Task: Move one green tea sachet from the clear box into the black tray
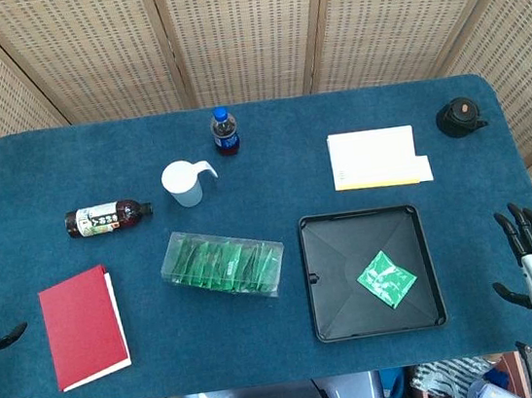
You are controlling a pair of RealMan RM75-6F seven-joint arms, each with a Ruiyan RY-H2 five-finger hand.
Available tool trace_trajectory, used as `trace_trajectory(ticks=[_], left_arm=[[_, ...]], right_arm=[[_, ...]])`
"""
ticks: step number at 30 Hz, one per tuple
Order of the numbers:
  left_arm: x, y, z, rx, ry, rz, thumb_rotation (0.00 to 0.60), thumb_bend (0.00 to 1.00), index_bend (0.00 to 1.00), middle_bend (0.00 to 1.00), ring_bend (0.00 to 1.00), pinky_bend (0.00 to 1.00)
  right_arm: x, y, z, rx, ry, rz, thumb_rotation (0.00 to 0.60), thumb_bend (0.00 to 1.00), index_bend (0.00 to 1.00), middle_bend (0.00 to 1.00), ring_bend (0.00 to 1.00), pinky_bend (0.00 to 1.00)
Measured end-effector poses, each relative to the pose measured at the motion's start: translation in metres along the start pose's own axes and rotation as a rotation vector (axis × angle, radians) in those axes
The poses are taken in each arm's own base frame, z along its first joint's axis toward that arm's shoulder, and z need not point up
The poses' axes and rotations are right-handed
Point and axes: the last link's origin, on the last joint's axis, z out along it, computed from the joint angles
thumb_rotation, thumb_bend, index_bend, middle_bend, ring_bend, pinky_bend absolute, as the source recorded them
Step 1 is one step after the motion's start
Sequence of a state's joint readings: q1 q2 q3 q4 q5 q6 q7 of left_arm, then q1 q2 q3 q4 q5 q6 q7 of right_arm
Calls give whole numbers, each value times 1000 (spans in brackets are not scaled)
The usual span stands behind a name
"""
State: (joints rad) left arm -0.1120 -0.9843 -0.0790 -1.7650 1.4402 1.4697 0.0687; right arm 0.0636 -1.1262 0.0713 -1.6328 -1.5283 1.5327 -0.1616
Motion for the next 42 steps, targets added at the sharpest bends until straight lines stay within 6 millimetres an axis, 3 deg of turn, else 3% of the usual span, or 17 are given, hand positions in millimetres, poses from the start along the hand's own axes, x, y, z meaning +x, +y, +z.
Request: trace_trajectory(ticks=[8,13,17,21,24,31,36,42], left_arm=[[-1,-1,3,-13,1,-19,600,78,0,0,0,0],[-3,-1,7,-14,-6,-14,600,78,0,0,0,0],[-5,-1,10,-6,-9,-10,600,78,0,0,0,0],[-5,-3,11,4,-9,-12,600,79,0,0,0,0],[-4,-5,13,12,-9,-16,600,79,0,0,0,0],[-4,-6,15,18,-15,-21,600,79,0,0,0,0],[-4,-7,15,20,-16,-23,600,79,0,0,0,0],[-5,-8,17,28,-21,-25,600,79,0,0,0,0]], right_arm=[[0,0,7,-1,-39,20,600,0,0,0,0,0],[0,-23,27,117,-122,65,600,0,0,0,0,0],[5,-59,58,274,-199,112,600,0,6,0,0,0],[16,-108,90,446,-238,137,600,6,27,0,0,0],[22,-147,103,574,-261,161,600,17,46,0,0,0],[20,-219,110,834,-264,174,600,17,113,0,0,0],[6,-262,115,904,-283,214,600,18,118,0,0,0],[-7,-299,124,909,-288,215,600,30,122,0,0,0]])
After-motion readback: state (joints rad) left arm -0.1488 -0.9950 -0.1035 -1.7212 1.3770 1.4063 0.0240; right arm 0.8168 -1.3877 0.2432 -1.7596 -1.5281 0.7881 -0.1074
